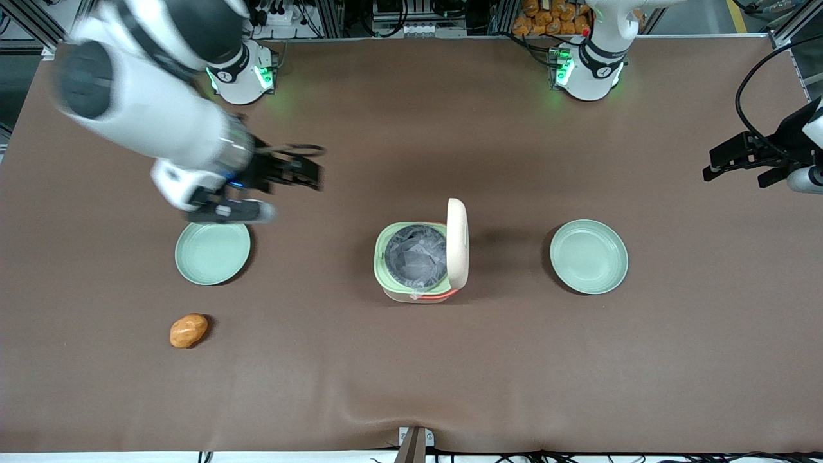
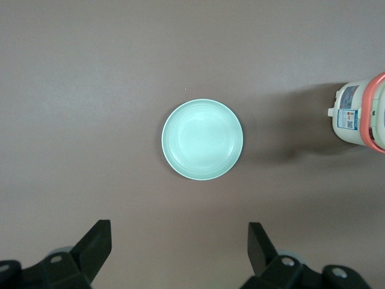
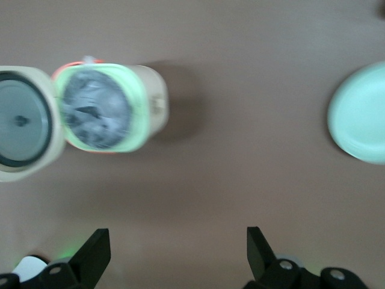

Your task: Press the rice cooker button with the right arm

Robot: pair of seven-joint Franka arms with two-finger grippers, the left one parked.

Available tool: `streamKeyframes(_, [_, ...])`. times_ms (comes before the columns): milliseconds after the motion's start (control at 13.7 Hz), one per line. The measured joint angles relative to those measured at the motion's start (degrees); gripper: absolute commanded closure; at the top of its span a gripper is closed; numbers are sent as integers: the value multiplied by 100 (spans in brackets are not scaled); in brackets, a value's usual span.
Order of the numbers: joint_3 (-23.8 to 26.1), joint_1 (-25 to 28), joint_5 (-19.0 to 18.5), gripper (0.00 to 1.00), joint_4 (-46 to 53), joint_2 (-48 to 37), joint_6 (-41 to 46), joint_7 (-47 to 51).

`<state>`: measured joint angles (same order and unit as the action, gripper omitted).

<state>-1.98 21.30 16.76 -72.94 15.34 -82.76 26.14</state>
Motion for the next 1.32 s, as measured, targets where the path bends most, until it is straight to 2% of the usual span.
streamKeyframes(293, [-4, -1207, -211, 0, -540, -756, 351, -123])
streamKeyframes(512, [-1, -1728, -773, 0, -817, -1016, 356, -844])
streamKeyframes(732, [-2, -2071, -1021, 0, -879, -1057, 356, -1366])
streamKeyframes(951, [0, -2180, -1447, 0, -907, -1116, 356, -1673])
streamKeyframes(1317, [26, -2179, -1679, 0, -956, -1296, 357, -1752])
